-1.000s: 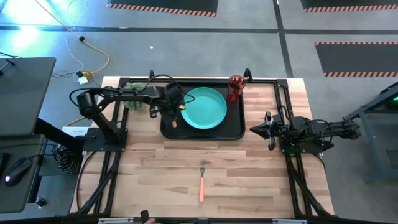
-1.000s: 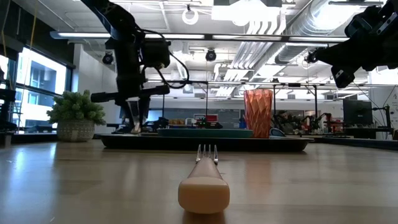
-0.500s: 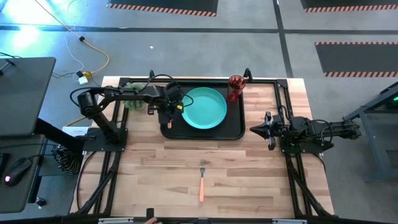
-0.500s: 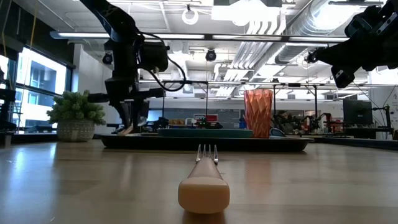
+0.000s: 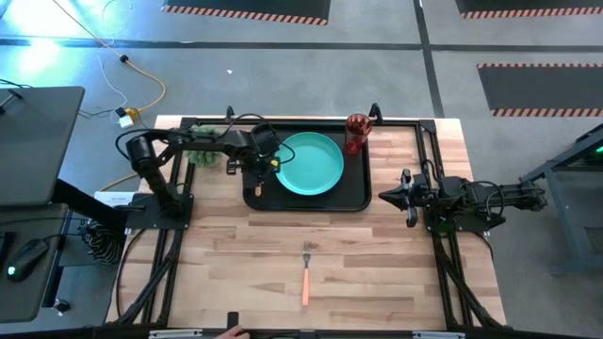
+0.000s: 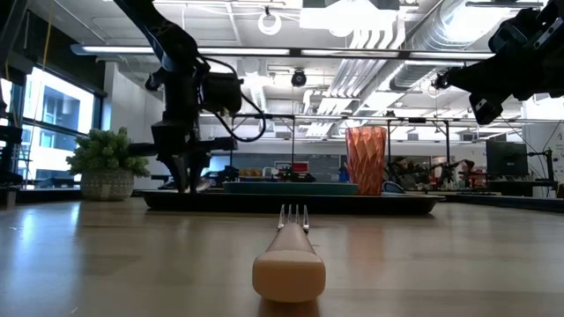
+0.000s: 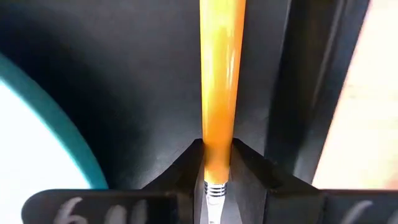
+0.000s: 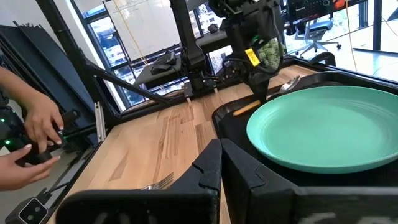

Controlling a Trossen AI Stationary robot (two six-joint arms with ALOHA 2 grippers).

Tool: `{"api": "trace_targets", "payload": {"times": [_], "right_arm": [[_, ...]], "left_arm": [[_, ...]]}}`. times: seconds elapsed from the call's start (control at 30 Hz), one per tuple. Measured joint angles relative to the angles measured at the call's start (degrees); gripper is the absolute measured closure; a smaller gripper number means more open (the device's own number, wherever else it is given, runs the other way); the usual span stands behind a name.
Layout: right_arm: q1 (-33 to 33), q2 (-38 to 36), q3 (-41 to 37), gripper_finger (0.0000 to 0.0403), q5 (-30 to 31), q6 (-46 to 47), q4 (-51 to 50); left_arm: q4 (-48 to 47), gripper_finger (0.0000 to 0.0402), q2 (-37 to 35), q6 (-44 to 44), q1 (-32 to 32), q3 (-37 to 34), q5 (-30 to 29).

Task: Pick and place plate/cup/fork/spoon on tray
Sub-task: Put the yellow spoon on the black tray to the left of the blue plate

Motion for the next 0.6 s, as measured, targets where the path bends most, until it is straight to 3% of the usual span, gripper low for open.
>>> {"api": "trace_targets", "payload": {"times": [0.33,0.6], "right_arm": [[0.0,0.0,0.0,0.0403,0.0,0.0,0.0],[0.0,0.0,0.0,0.0403,0.0,0.0,0.0]], "left_arm": [[0.4,0.0343,0.7,0.9,0.1,0.0,0.7],[0.4,0.0304,0.7,-0.3,0.2,0.0,1.0]]}}
